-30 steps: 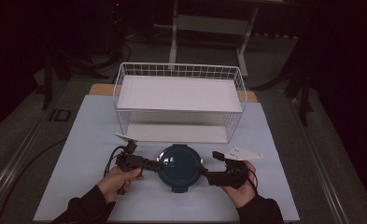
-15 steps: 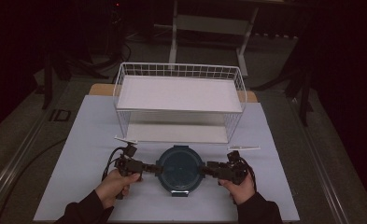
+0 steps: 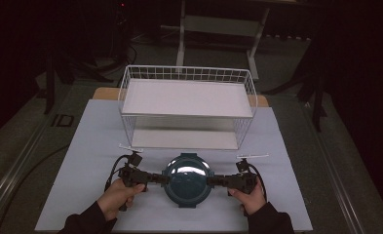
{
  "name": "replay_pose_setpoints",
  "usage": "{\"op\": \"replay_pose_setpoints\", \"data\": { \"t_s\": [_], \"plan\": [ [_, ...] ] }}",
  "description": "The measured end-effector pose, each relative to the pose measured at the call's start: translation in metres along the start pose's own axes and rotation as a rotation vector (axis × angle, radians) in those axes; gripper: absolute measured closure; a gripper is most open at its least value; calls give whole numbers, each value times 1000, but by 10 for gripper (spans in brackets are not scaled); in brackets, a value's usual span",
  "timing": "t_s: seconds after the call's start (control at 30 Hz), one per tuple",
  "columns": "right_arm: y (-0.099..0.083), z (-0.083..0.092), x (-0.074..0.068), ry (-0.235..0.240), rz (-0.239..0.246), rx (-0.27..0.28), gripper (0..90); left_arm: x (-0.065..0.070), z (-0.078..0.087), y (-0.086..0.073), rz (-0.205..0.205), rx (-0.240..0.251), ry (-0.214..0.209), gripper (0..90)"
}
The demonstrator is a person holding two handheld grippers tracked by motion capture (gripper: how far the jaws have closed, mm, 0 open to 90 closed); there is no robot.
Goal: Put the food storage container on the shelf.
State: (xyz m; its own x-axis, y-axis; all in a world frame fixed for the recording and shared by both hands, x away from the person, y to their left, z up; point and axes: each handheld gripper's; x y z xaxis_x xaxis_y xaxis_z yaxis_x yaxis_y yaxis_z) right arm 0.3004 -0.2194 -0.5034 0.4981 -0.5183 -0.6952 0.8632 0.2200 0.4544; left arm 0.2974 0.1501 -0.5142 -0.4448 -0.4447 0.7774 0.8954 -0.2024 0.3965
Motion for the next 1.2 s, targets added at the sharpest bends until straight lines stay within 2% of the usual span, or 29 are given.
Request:
{"op": "replay_pose_setpoints", "data": {
  "t_s": [0.27,0.53,0.73,0.97,1.2],
  "plan": [
    [-3,1,-1,18,-23,-1,549,6,1,-6,-16,16,30,572],
    [-7,1,-5,3,-31,30,554,13,1,-9,-7,27,68,574],
    [-8,2,-7,-5,-29,30,554,17,2,-8,-23,36,90,573],
    [-3,4,-9,-3,3,40,555,22,7,-4,-44,59,95,574],
    [13,10,-16,-17,60,74,554,29,15,9,-96,109,125,573]
  ]
}}
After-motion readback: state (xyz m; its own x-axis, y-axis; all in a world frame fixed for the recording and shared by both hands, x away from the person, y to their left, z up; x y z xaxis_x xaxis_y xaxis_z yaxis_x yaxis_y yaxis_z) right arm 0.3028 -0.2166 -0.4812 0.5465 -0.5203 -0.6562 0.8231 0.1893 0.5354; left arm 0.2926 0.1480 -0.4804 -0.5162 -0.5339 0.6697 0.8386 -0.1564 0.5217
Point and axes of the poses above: each handheld gripper's, and its own axes: z roughly backward along the jaws, y roughly out of its top, x roughly to its right, and after that the axes turned 5 degrees about -x, right-handed
